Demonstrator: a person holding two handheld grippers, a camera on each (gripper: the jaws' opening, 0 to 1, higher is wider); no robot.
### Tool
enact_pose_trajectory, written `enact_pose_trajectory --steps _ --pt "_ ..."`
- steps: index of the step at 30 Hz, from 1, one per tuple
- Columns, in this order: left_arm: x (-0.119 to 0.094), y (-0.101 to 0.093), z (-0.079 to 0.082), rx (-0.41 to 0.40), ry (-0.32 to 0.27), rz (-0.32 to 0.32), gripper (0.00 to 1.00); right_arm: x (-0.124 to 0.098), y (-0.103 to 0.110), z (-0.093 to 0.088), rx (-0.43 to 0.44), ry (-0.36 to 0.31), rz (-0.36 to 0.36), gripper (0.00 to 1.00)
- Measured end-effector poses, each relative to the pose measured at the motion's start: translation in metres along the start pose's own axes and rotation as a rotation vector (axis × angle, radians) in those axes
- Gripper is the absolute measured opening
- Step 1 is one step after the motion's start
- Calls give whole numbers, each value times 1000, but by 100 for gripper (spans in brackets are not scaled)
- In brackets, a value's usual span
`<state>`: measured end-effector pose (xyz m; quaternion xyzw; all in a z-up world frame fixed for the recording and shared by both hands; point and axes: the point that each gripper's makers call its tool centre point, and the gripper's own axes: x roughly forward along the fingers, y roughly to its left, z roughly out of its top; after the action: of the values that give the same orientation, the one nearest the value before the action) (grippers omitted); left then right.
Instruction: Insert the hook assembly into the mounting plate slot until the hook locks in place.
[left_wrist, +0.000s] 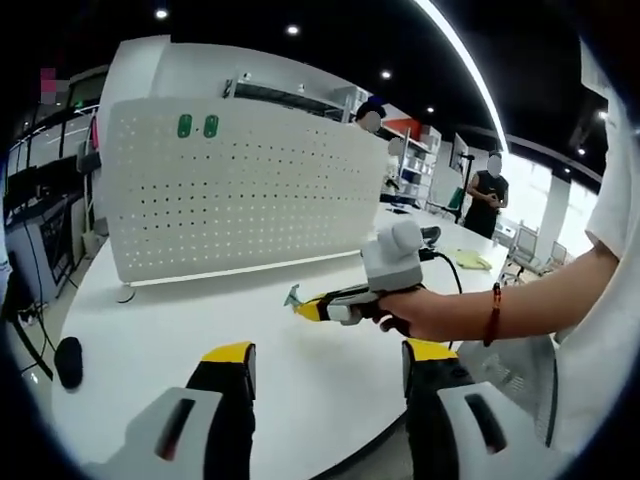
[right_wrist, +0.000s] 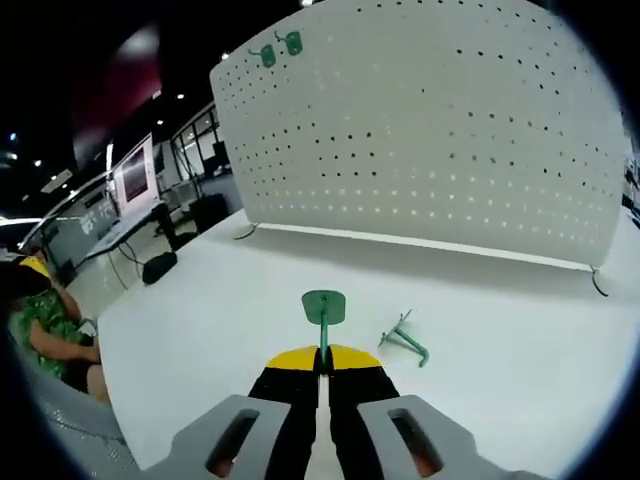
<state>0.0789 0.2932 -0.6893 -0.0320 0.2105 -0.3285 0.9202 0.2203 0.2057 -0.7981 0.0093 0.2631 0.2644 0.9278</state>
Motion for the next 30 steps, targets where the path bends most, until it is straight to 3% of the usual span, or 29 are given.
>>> enact_pose_trajectory --steps 9,30 --pt "8 -11 -1 9 -2 -70 60 -20 -1 7 -8 -27 -32 1" --pt "11 -13 15 53 -31 -138 58 -69 38 41 -152 -110 -21 1"
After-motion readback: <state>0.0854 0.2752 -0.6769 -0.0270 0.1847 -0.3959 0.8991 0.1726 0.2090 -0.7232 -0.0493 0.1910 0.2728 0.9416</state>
